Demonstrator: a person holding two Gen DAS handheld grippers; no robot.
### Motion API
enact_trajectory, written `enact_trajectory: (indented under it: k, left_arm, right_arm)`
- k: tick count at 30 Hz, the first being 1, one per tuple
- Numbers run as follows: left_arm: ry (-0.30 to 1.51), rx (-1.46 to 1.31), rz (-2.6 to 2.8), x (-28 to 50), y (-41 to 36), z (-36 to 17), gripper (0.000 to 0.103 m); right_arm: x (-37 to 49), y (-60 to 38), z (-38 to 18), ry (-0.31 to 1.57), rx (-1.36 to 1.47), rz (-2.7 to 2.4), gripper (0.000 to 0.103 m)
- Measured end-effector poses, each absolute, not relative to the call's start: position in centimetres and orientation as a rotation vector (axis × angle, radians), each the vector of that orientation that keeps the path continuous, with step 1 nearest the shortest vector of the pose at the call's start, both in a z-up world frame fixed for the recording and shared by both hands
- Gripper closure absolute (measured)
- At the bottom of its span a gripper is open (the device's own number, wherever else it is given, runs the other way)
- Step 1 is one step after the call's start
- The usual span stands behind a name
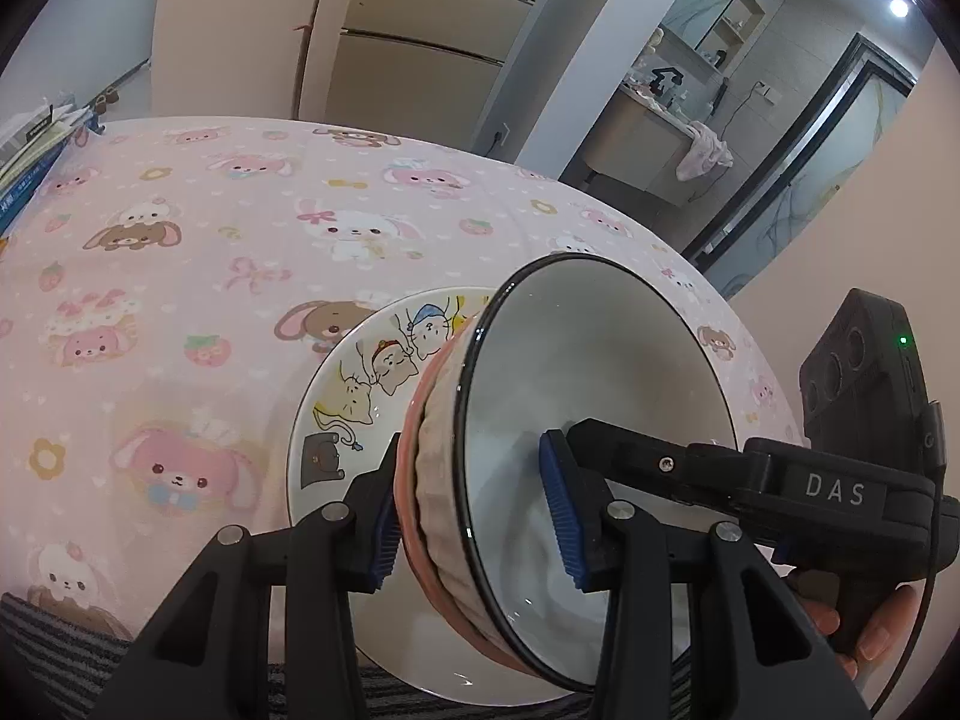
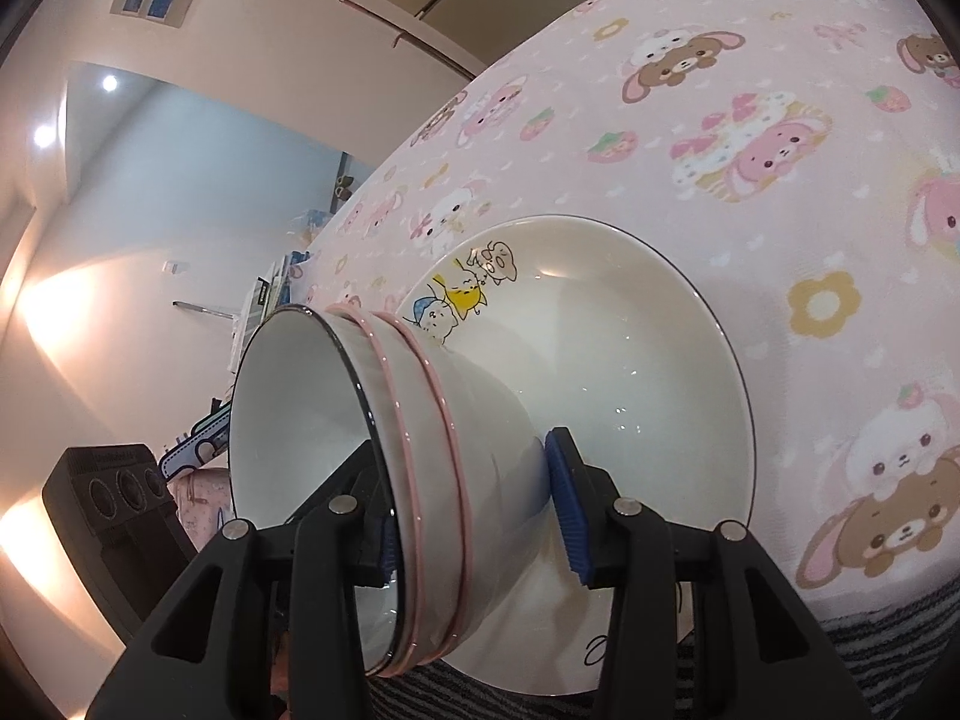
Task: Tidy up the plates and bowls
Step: 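Lower the bowl stack onto the center of the plate stack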
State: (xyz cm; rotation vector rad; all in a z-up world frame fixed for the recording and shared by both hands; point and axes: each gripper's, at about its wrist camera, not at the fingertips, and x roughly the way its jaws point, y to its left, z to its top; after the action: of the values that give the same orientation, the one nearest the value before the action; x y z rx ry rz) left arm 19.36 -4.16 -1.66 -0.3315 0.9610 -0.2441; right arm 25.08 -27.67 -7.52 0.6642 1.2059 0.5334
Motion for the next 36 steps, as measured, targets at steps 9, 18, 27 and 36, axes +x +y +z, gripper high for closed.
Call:
enact_trajectory:
  k: [9,18,27,36]
  left_arm:
    - [0.968,-0.356,-0.254,19.4,-3.7,-2.2,0.059]
    - [0.874,-0.329,-0.253,18.6,-3.3,-0.5,0.06]
    - [0.806,-0.298,-0.247,17.9,-3.3,0.8,0.066]
    - [0.805,-0.375,-0.23,18.5,-2.1,0.3,0.086]
  right_arm:
    - [25.0,-26.8,-7.4,1.187,0.586,0.528,0.061]
    - [25.0,-26.4,-7.0,1.155,0.498,0.497,0.061]
    - [23.3,-27.1,-3.2,0.956,0.372,0.461,0.061]
    - [22.5,-27.7,-1.8,0.825,0.31,0.378,0.076]
